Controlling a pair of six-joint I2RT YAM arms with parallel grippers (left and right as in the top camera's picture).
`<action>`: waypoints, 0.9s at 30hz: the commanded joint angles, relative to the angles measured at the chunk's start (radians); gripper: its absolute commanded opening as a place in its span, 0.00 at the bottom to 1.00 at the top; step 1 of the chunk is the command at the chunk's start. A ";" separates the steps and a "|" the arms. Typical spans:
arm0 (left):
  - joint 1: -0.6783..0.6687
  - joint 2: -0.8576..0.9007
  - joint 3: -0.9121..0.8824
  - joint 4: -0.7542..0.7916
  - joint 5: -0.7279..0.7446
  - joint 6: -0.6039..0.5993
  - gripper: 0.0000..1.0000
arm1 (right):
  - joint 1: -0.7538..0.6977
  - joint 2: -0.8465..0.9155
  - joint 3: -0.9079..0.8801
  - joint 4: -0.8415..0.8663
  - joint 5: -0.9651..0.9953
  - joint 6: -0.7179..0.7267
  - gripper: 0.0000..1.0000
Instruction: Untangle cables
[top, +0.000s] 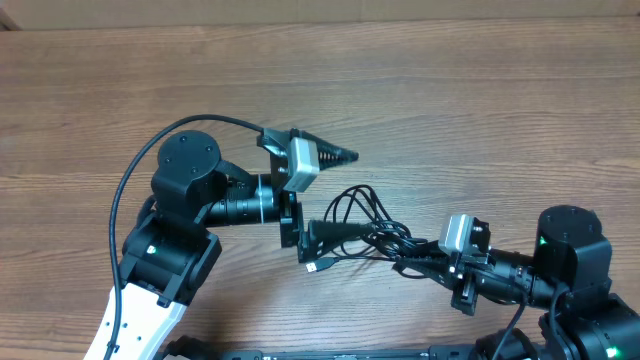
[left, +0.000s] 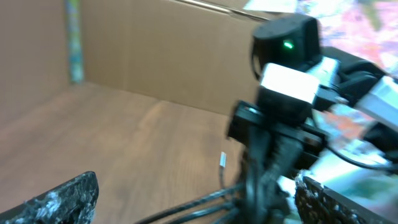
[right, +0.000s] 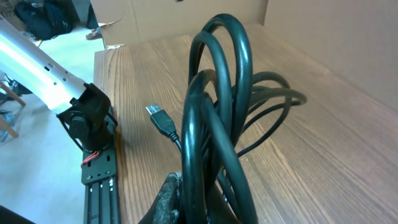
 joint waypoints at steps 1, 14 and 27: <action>0.005 -0.014 0.009 -0.045 0.116 0.043 1.00 | 0.003 -0.006 0.021 0.017 -0.018 -0.023 0.04; -0.024 0.040 0.009 -0.138 0.148 0.072 0.89 | 0.003 -0.006 0.021 0.048 -0.137 -0.019 0.08; -0.068 0.111 0.009 -0.130 0.189 0.072 0.45 | 0.003 -0.006 0.021 0.053 -0.136 0.003 0.08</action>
